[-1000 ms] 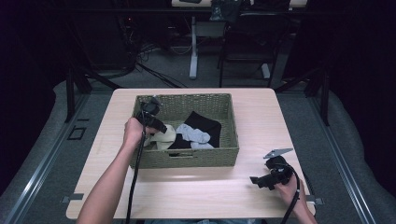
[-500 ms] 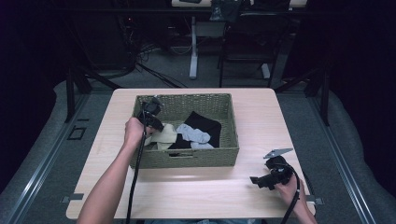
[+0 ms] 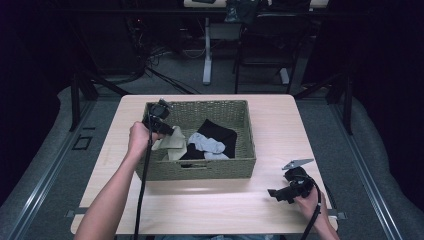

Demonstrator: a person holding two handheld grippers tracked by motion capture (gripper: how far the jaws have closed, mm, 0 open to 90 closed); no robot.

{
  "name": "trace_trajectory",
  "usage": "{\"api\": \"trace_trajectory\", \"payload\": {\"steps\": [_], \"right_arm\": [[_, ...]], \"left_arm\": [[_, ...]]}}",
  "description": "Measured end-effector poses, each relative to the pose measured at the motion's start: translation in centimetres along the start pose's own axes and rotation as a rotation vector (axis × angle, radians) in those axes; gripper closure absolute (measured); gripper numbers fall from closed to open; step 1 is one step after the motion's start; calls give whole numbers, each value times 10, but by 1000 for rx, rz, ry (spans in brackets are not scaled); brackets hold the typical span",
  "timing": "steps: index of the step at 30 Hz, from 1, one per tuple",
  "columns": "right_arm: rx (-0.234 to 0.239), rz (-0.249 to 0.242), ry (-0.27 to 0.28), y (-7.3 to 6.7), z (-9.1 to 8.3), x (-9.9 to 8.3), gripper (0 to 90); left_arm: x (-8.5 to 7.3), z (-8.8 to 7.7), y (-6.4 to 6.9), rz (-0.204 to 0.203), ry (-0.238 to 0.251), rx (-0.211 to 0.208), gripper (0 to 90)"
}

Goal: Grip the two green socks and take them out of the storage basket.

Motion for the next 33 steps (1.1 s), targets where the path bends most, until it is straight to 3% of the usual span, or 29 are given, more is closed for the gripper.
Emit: {"api": "trace_trajectory", "payload": {"steps": [14,23,33], "right_arm": [[-1,1,1,0,0,0,32],[-1,-1,4,0,0,0,32],[5,8,9,-1,1,0,32]], "left_arm": [[16,-43,1,29,78,20,860],[23,-80,-4,23,138,51,861],[20,-104,-13,1,178,84,861]]}}
Point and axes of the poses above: each handheld gripper's, and its own axes: z roughly forward along the jaws, x roughly out of its top, y roughly to its right, the point moved 4 cm from there along z, roughly forward along the jaws, and after that the axes turned 12 degrees about z, right-handed, at the moved point
